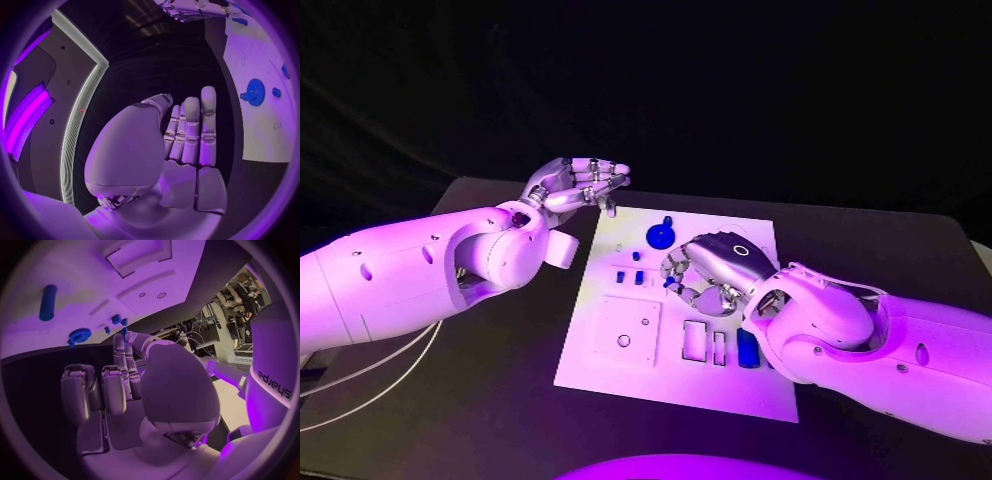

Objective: Assemble the parts on the task board

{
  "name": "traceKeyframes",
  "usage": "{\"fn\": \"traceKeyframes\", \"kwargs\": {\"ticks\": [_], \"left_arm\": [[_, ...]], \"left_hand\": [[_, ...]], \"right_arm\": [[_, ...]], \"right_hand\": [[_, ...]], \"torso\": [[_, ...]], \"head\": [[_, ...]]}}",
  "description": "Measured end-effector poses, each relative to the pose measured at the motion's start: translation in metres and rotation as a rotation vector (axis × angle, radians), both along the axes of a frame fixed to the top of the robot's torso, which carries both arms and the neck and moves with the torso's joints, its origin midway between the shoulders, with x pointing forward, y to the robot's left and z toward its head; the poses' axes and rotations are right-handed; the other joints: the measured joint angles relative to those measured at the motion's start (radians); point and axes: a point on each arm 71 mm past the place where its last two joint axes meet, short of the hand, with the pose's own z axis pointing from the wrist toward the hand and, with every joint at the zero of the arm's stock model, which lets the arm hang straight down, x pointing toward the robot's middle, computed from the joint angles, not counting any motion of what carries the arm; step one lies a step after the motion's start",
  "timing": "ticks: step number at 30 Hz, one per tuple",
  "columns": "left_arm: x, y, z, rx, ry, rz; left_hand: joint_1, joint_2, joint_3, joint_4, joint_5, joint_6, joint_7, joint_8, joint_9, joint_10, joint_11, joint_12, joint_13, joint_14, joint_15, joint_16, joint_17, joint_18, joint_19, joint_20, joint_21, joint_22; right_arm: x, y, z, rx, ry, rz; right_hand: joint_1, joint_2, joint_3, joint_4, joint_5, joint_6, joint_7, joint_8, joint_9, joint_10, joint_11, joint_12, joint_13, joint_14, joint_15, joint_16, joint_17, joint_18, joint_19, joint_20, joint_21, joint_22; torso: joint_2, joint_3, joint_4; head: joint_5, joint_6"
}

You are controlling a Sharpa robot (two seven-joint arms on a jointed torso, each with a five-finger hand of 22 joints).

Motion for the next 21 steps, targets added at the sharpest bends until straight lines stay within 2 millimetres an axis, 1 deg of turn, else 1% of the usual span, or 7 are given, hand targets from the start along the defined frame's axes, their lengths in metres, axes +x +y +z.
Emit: {"fn": "traceKeyframes", "kwargs": {"ticks": [2,5,9,14,15,18,21], "left_arm": [[0.0,-0.001,0.0,-0.001,0.0,-0.002],[0.0,-0.003,0.0,-0.002,0.001,-0.005],[0.0,-0.004,0.0,-0.003,0.001,-0.009],[-0.001,-0.006,0.0,-0.005,0.001,-0.013],[-0.001,-0.007,0.0,-0.005,0.001,-0.014],[-0.001,-0.007,0.0,-0.005,0.001,-0.015],[-0.001,-0.007,0.0,-0.005,0.002,-0.015]], "left_hand": [[0.0,0.0,0.0,0.0,0.0,0.0,0.0,0.0,0.0,0.0,0.0,0.0,0.0,0.0,0.0,0.0,0.0,0.0,0.0,0.0,0.0,0.0],[0.0,0.0,0.0,0.0,0.0,0.0,0.0,0.0,0.0,0.0,0.0,0.0,0.0,0.0,0.0,0.0,0.0,0.0,0.0,0.0,0.0,0.0],[0.0,0.0,0.0,0.0,0.0,0.0,0.0,0.0,0.0,0.0,0.0,0.0,0.0,0.0,0.0,0.0,0.0,0.0,0.0,0.0,0.0,0.0],[0.0,0.0,0.0,0.0,0.0,0.0,0.0,0.0,0.0,0.0,0.0,0.0,0.0,0.0,0.0,0.0,0.0,0.0,0.0,0.0,0.0,0.0],[0.0,0.0,0.0,0.0,0.0,0.0,0.0,0.0,0.0,0.0,0.0,0.0,0.0,0.0,0.0,0.0,0.0,0.0,0.0,0.0,0.0,0.0],[0.0,0.0,0.003,-0.003,0.0,0.0,0.0,0.0,0.0,0.0,0.0,0.0,0.0,0.0,0.0,0.0,0.0,0.0,0.0,0.0,0.0,0.0],[0.0,0.0,0.003,-0.003,0.0,0.0,0.0,0.0,0.0,0.0,0.0,0.0,0.0,0.0,0.0,0.0,0.0,0.0,0.0,0.0,0.0,0.0]], "right_arm": [[-0.003,0.005,-0.007,0.003,0.018,0.011],[-0.006,0.012,-0.016,0.006,0.041,0.024],[-0.008,0.018,-0.027,0.007,0.065,0.034],[-0.008,0.022,-0.038,0.002,0.086,0.037],[-0.008,0.023,-0.04,0.001,0.09,0.037],[-0.008,0.024,-0.043,-0.001,0.098,0.039],[-0.009,0.026,-0.046,-0.003,0.104,0.043]], "right_hand": [[0.0,0.0,0.0,0.0,0.0,0.0,0.0,-0.001,0.0,0.0,0.0,0.0,0.0,0.0,0.0,0.0,0.0,0.0,0.0,0.0,0.0,0.0],[0.0,0.0,0.0,0.0,0.0,0.0,0.0,0.002,0.0,0.0,0.0,0.0,0.0,0.0,0.0,0.0,0.0,0.0,0.0,0.0,0.0,0.0],[0.0,0.0,0.0,0.0,0.0,0.002,-0.003,0.003,0.001,0.0,0.0,0.0,0.0,0.0,0.0,0.0,0.0,0.0,0.0,0.0,0.0,0.0],[0.0,0.0,0.0,0.0,0.0,0.002,-0.003,0.003,0.001,0.0,0.0,0.0,0.0,0.0,0.0,0.0,0.0,0.0,0.0,0.0,0.0,0.0],[-0.004,-0.004,0.0,0.0,0.0,0.002,-0.003,0.003,0.001,0.0,0.0,-0.002,0.0,0.0,0.0,0.0,0.0,0.0,0.0,0.0,0.0,0.0],[-0.004,-0.004,0.0,0.0,0.0,0.002,-0.003,0.002,0.002,0.0,0.0,-0.004,-0.001,0.0,0.0,0.0,0.0,0.0,0.0,0.0,0.0,0.0],[-0.004,-0.004,0.0,0.0,0.0,0.002,-0.003,0.002,0.002,0.0,0.0,-0.004,-0.001,0.0,0.0,0.0,0.0,0.0,0.0,0.0,0.0,0.0]], "torso": [[0.0,-0.0002,0.0],[0.001,-0.0002,-0.0001],[0.001,-0.0003,-0.0003],[0.002,0.0004,-0.0006],[0.002,0.0004,-0.0006],[0.002,0.0003,-0.0006],[0.002,0.001,-0.0005]], "head": [[0.009,-0.005],[0.02,-0.01],[0.03,-0.015],[0.037,-0.02],[0.039,-0.021],[0.042,-0.024],[0.045,-0.027]]}}
